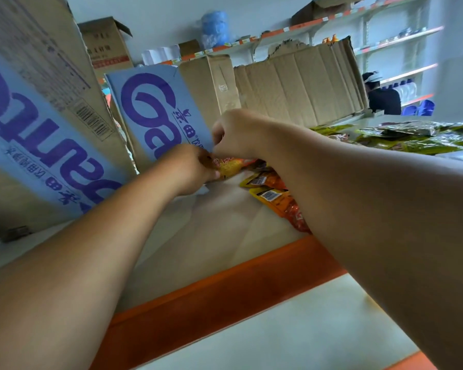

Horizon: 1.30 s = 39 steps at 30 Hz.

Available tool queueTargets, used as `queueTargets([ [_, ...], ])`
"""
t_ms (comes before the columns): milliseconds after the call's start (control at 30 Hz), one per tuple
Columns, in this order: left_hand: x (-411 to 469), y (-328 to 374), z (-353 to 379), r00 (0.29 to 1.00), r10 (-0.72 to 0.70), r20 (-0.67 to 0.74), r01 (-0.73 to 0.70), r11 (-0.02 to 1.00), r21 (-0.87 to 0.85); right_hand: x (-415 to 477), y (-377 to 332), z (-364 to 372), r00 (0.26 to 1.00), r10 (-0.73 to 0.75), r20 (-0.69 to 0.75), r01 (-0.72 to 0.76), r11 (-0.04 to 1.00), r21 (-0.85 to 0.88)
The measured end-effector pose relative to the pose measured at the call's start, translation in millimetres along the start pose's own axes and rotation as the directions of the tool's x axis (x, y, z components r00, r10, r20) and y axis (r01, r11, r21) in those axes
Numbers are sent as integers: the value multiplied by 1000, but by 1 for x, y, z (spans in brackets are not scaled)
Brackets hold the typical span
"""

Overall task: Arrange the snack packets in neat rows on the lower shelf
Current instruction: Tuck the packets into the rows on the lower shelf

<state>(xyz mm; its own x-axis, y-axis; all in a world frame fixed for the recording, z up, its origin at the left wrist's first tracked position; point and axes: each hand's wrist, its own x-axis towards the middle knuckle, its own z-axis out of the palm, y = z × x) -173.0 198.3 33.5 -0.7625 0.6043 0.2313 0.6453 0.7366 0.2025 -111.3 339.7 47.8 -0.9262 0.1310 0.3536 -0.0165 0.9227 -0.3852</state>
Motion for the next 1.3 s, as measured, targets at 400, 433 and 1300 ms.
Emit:
queueTargets([
  [400,-9,-36,-30,877,-302,374,328,945,-4,4,8,16,979,40,201,60,882,-468],
  [433,-8,-37,-30,870,-322,373,345,939,7,4,7,16,977,20,214,92,861,-500],
  [1300,-15,-31,-32,905,-270,329,255,963,87,10,-3,29,964,-187,187,264,720,-642],
])
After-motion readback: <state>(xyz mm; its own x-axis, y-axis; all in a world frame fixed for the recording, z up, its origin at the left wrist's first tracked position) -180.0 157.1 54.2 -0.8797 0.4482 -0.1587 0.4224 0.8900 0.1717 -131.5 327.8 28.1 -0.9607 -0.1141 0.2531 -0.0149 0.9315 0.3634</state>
